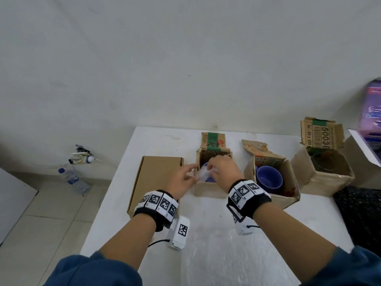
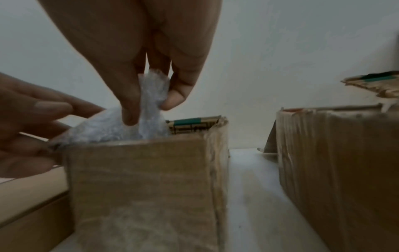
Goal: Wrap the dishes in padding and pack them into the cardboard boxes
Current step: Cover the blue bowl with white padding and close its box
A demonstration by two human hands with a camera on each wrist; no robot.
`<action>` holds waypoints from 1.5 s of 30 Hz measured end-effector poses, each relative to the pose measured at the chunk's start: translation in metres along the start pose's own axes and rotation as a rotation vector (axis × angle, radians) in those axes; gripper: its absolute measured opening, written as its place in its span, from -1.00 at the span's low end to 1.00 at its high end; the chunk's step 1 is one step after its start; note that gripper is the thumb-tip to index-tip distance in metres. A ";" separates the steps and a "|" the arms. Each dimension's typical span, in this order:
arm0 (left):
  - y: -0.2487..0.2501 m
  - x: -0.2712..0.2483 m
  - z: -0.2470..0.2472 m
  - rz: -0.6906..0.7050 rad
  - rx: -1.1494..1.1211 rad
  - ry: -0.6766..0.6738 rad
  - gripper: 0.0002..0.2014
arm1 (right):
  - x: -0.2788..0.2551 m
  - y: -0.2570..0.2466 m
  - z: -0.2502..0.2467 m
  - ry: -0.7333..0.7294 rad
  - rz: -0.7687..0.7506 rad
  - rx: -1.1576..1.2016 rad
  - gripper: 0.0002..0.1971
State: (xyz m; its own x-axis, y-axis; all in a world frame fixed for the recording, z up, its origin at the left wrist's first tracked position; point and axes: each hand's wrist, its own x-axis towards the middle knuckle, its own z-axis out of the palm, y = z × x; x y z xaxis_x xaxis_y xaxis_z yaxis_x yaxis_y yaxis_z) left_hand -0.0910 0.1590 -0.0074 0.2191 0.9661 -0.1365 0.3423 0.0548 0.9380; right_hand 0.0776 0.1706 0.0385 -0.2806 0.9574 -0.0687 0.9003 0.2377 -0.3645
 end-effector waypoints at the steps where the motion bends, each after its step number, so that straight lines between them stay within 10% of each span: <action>1: -0.004 0.000 -0.001 0.002 -0.032 -0.015 -0.54 | 0.000 -0.001 0.006 -0.033 -0.011 0.031 -0.79; 19: -0.024 0.017 0.001 0.063 -0.047 0.112 -0.71 | 0.002 0.008 0.021 -0.180 -0.021 0.278 -0.81; 30: -0.018 0.017 0.007 0.059 0.004 0.142 -0.79 | 0.010 0.012 0.043 -0.381 -0.033 -0.093 -0.71; 39: 0.000 -0.034 0.028 0.211 0.413 0.390 -0.72 | -0.067 0.043 -0.016 0.008 -0.123 0.240 -0.79; 45: 0.004 -0.095 0.095 0.017 0.570 0.072 -0.78 | -0.142 0.107 -0.006 -0.175 0.040 0.153 -0.81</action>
State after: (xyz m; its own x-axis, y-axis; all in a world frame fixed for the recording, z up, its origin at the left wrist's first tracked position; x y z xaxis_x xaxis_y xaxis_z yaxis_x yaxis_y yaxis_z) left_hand -0.0239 0.0439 -0.0211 0.1732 0.9815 -0.0817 0.7822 -0.0867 0.6169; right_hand 0.2156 0.0615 0.0144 -0.3110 0.9193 -0.2411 0.8548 0.1597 -0.4937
